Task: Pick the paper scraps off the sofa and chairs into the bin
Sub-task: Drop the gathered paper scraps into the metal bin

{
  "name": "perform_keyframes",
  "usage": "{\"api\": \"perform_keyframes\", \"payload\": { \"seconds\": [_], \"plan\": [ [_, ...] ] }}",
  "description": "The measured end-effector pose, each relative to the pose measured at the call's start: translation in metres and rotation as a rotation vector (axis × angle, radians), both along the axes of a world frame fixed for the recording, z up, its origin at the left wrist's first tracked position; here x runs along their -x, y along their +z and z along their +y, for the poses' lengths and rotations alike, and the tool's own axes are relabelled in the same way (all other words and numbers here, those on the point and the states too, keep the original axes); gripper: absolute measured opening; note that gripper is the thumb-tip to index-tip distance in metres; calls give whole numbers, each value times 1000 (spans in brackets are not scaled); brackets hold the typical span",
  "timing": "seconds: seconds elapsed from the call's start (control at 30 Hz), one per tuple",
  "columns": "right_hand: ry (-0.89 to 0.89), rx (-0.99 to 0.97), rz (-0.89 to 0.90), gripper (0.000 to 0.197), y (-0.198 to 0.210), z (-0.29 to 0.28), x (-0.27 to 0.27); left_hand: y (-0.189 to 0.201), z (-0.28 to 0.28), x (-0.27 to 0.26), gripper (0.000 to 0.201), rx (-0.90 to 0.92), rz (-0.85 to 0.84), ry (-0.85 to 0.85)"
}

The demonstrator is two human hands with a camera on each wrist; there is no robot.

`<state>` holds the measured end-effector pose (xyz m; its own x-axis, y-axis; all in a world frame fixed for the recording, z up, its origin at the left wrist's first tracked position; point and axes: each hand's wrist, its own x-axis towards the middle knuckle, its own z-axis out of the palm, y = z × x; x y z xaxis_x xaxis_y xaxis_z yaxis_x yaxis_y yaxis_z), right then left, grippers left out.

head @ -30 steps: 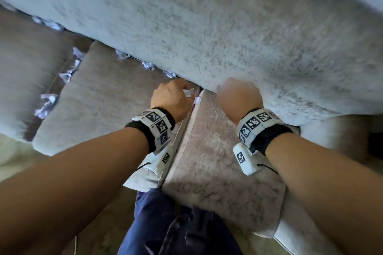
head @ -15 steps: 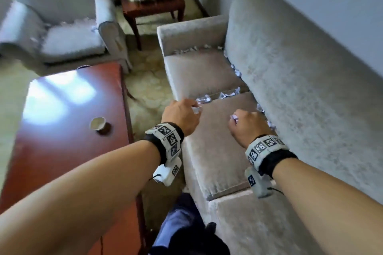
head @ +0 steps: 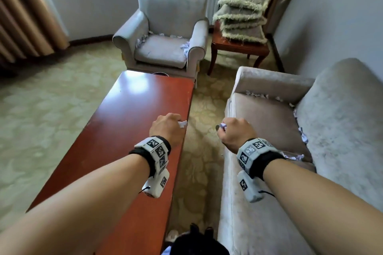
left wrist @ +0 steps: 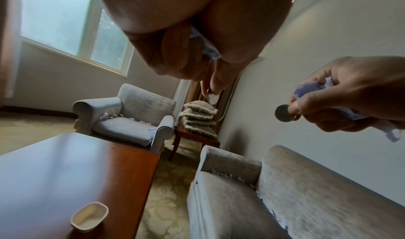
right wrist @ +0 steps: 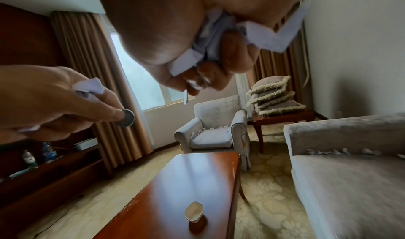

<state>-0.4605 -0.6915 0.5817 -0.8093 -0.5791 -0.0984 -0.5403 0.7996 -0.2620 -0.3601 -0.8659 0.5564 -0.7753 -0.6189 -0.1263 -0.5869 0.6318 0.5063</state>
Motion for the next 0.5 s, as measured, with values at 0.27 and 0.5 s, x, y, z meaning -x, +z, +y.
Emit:
{"api": "perform_keyframes", "payload": {
  "seconds": [0.27, 0.5],
  "plan": [
    [118, -66, 33, 16, 5, -68, 52, -12, -42, 69, 17, -63, 8, -2],
    [151, -90, -10, 17, -24, -71, 128, -34, -39, 115, 22, -41, -74, 95]
  ]
}}
